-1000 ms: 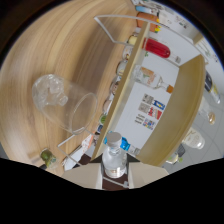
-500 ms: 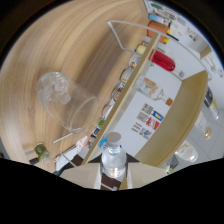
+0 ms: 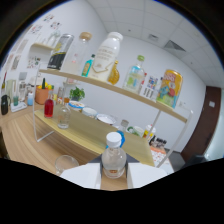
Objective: Make me a cup of Mojito.
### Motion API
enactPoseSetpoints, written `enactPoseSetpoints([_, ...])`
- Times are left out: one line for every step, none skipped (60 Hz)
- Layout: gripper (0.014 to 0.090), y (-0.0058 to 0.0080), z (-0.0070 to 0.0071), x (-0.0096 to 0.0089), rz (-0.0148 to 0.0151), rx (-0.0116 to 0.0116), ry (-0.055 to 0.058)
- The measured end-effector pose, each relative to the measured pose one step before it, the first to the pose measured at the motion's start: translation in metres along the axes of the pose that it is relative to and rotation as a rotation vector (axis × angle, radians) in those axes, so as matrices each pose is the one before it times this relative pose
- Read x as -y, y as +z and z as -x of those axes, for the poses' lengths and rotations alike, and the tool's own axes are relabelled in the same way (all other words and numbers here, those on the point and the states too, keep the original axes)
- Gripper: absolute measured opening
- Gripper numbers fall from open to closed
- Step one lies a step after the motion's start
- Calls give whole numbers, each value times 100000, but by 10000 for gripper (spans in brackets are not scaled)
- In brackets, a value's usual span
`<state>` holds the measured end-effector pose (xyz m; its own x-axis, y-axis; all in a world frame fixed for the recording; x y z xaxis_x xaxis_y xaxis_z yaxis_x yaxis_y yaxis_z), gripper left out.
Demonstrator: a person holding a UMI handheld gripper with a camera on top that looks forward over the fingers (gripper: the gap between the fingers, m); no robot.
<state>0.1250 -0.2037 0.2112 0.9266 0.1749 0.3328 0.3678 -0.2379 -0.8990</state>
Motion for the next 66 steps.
enactPoseSetpoints([349, 166, -21, -615, 502, 620, 3965])
enactPoseSetpoints([350, 185, -32, -611, 545, 664, 3578])
enactPoseSetpoints([350, 208, -66, -635, 615, 610, 3143])
enactPoseSetpoints([351, 211, -37, -672, 768, 523, 2749])
enactPoseSetpoints([350, 226, -30, -688, 921, 639, 2359])
enactPoseSetpoints([348, 280, 38, -755, 1427, 1048, 2319])
enactPoseSetpoints([348, 266, 19, -742, 1218, 833, 1757])
enactPoseSetpoints([349, 282, -29, -745, 1288, 568, 1617])
enactPoseSetpoints([349, 365, -116, -722, 928, 98, 1355])
enactPoseSetpoints([347, 315, -102, -659, 1085, -23, 1344])
enactPoseSetpoints([347, 294, -97, -628, 904, 40, 1345])
enactPoseSetpoints([346, 314, -61, -595, 838, 246, 1358])
enactPoseSetpoints([347, 346, -36, -590, 946, 267, 1404])
enactPoseSetpoints([346, 311, -72, -592, 1052, 104, 1337])
enactPoseSetpoints([346, 320, -103, -563, 980, -3, 1162])
enactPoseSetpoints([348, 98, -85, -541, 1280, 134, 1190])
enactPoseSetpoints([348, 366, -42, -453, 662, 28, 1010])
enactPoseSetpoints([347, 299, -25, -460, 682, 177, 932])
enactPoseSetpoints([348, 271, -4, -450, 760, 248, 690])
enactPoseSetpoints([348, 302, -79, -452, 703, 207, 491])
enactPoseSetpoints([348, 216, -47, -399, 635, 106, 304])
enactPoseSetpoints([348, 224, -20, -289, 393, 32, 220])
enactPoseSetpoints([348, 246, -24, -283, 357, 153, 202])
enactPoseSetpoints([347, 211, 22, -299, 463, 336, 191])
enactPoseSetpoints([347, 204, 53, -330, 622, 399, 188])
enactPoseSetpoints([346, 186, 27, -330, 657, 247, 227])
enactPoseSetpoints([346, 178, -3, -292, 598, 70, 206])
enactPoseSetpoints([346, 166, -34, -307, 558, -9, 162])
enactPoseSetpoints([346, 181, -21, -269, 583, 26, 100])
enactPoseSetpoints([347, 145, -21, -293, 601, 22, 96])
enactPoseSetpoints([347, 137, -59, -289, 617, -118, 158])
enactPoseSetpoints([347, 133, -47, -296, 500, -157, 226])
enactPoseSetpoints([347, 89, -53, -234, 464, -188, 174])
enactPoseSetpoints([345, 117, -29, -207, 471, -107, 59])
enactPoseSetpoints([346, 50, 39, -222, 582, -108, -53])
enactPoseSetpoints([347, 23, 46, -161, 683, -42, 7])
enactPoseSetpoints([346, 158, -146, -332, 145, -32, 50])
enactPoseSetpoints([349, 45, -75, -208, 728, -123, 227])
enactPoseSetpoints([349, -14, -62, -37, 248, -112, 252])
enactPoseSetpoints([349, -9, -31, 47, -160, -1, 201])
enactPoseSetpoints([348, 4, -15, 79, -300, 100, 201])
enactPoseSetpoints([349, 36, 3, 12, 14, 111, 133])
enactPoseSetpoints([348, 32, -45, -71, 388, -31, -17])
enactPoseSetpoints([349, 55, -65, -112, 646, -199, -53])
enactPoseSetpoints([350, -8, -55, -238, 1031, -442, -87])
enactPoseSetpoints([352, 60, -73, -175, 852, -374, -155])
enactPoseSetpoints([353, 126, 5, 67, 639, -394, -185])
enactPoseSetpoints([355, 16, -25, 95, -276, -210, -27])
enactPoseSetpoints([354, -9, -4, 35, -91, -86, -37])
enactPoseSetpoints([355, -24, -7, -56, 166, -71, -186])
enactPoseSetpoints([357, -28, -6, -34, -8, -65, -155])
enactPoseSetpoints([357, -14, -28, -54, 114, -158, -191])
enactPoseSetpoints([358, -10, -30, -34, 71, -233, -113])
enactPoseSetpoints([359, -84, 21, -107, 310, -326, -15])
enactPoseSetpoints([359, 13, -43, -116, 326, -217, -125])
enactPoseSetpoints([361, -15, -16, -122, 463, -188, -50])
enactPoseSetpoints([366, -42, 9, -107, 390, -120, 49])
enactPoseSetpoints([364, -55, 14, -25, 90, -4, 142])
enactPoseSetpoints([365, -70, -19, -34, 169, -139, 124])
enactPoseSetpoints([373, -164, -2, -48, 63, -90, 162])
enactPoseSetpoints([391, -61, 44, 42, -10, 9, 115])
enactPoseSetpoints([413, -155, -3, 56, -247, -128, 218])
enactPoseSetpoints([430, -255, -38, 45, -376, -229, 149])
enactPoseSetpoints([446, -128, 23, 108, -410, -288, -44])
enactPoseSetpoints([456, -274, 3, 88, -427, -212, -53])
enactPoseSetpoints([464, -217, 53, 101, -393, -192, -99])
